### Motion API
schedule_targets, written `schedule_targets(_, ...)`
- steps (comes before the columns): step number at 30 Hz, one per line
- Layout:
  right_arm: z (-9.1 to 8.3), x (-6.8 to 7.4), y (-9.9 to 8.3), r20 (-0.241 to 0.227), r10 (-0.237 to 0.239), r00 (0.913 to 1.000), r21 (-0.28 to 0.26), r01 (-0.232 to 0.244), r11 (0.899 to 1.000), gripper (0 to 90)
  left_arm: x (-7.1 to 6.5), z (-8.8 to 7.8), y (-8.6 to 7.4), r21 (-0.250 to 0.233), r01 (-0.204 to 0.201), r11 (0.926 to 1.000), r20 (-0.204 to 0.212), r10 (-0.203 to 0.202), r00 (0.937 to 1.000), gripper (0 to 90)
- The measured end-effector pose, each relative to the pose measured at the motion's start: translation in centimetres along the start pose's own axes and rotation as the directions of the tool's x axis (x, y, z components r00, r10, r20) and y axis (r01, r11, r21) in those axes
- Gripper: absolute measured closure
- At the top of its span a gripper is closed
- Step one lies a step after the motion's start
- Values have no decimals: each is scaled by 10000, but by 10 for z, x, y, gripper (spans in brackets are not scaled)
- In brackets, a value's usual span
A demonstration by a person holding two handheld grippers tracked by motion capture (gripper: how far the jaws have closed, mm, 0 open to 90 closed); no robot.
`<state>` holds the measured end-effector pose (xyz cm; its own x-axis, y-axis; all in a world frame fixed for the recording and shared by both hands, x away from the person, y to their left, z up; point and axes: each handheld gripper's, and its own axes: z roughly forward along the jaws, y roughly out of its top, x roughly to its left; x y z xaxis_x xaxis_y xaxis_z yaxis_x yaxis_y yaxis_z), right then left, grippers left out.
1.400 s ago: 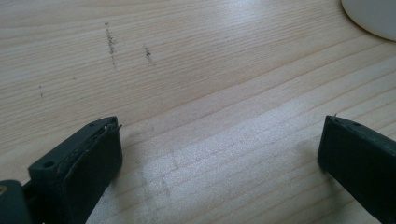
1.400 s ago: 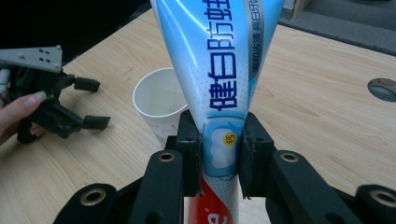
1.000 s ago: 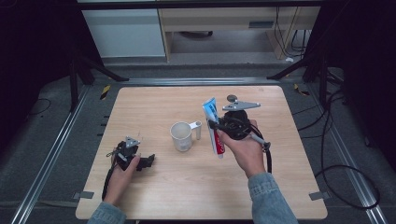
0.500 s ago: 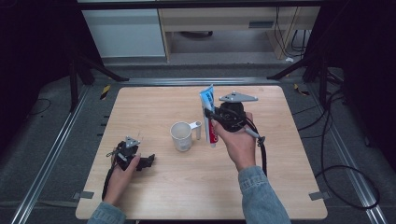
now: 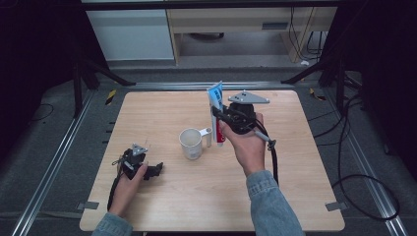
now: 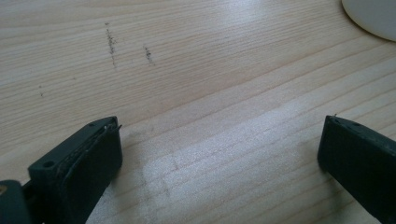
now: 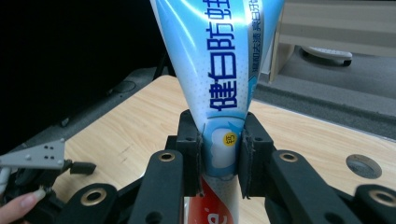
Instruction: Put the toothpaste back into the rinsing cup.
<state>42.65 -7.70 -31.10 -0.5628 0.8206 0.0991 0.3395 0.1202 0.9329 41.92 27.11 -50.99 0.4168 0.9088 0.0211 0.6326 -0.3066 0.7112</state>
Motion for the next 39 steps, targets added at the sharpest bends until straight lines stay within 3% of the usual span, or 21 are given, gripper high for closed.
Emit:
schedule_targets(21, 27, 12, 3, 96, -253, 9996, -942, 260, 9952, 735, 0, 0, 0, 0, -3, 10000, 2, 3, 10000, 0)
schedule_targets(29, 35, 23, 2, 555, -7, 9985, -1510, 91, 9885, 733, 0, 0, 0, -6, 3, 10000, 7, -3, 10000, 0)
schedule_targets(39, 42, 40, -3, 868, -84, 9962, -2030, 259, 9788, 732, 0, 0, 0, -4, -10, 10000, 13, 10, 10000, 0)
